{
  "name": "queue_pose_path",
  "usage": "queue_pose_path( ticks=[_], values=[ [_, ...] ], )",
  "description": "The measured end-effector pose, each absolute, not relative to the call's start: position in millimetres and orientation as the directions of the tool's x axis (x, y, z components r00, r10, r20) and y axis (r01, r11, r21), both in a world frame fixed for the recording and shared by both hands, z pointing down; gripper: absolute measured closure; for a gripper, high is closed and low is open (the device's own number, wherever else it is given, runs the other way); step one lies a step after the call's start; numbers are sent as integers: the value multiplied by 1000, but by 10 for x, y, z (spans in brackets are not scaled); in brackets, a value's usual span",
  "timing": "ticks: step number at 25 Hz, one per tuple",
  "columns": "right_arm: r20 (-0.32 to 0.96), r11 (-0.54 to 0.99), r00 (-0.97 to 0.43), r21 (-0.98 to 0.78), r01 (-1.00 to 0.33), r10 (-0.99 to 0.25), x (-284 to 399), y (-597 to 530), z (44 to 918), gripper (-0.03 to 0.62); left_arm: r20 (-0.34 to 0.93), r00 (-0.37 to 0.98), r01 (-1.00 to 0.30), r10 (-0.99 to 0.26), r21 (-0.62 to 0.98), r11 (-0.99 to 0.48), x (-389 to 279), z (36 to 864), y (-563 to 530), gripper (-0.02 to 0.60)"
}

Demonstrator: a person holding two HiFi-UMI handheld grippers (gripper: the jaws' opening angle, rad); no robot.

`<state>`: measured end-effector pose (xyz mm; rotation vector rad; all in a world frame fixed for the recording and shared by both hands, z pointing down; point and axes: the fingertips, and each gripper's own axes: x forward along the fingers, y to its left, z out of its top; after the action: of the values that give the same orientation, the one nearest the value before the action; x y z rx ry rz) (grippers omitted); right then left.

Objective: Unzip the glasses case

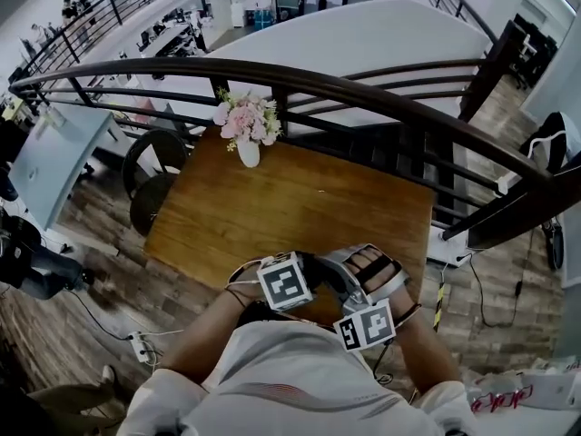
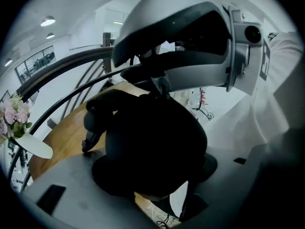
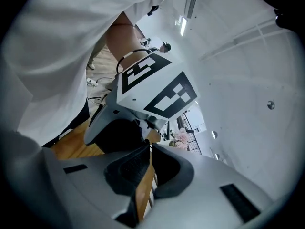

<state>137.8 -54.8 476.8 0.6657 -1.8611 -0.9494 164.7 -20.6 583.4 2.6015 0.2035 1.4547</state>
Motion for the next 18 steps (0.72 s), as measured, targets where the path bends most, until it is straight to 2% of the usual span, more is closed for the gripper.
queue_pose_path(
  ticks=[2, 5, 7, 11, 13, 15, 18],
  values=[
    [481, 563, -433, 823, -78, -763, 1370, -548, 4803, 526, 845, 503, 47, 182, 184, -982, 1612, 5894, -203, 305],
    [464, 588, -442, 784, -200, -768, 1418, -602, 4753, 514, 789, 603, 5, 118, 144, -989, 1720, 5853, -317, 305],
    [431, 577, -438, 765, -287, -789, 1499, -657, 4652, 473, 710, 703, -58, 49, 126, -990, 1835, 5726, -436, 305],
    [301, 477, -384, 693, -540, -873, 1842, -833, 4334, 454, 455, 878, -204, -147, 79, -976, 1937, 5161, -809, 305],
    [210, 403, -348, 576, -711, -914, 2092, -913, 4135, 494, 341, 900, -306, -272, 48, -951, 1848, 4881, -1028, 305],
    [162, 348, -308, 388, -853, -937, 2374, -989, 4092, 525, 256, 885, -412, -389, 39, -910, 1680, 4653, -1248, 305],
    [175, 255, -224, 180, -950, -959, 2821, -1080, 4284, 542, 136, 839, -538, -527, 63, -841, 1358, 4326, -1511, 305]
  ],
)
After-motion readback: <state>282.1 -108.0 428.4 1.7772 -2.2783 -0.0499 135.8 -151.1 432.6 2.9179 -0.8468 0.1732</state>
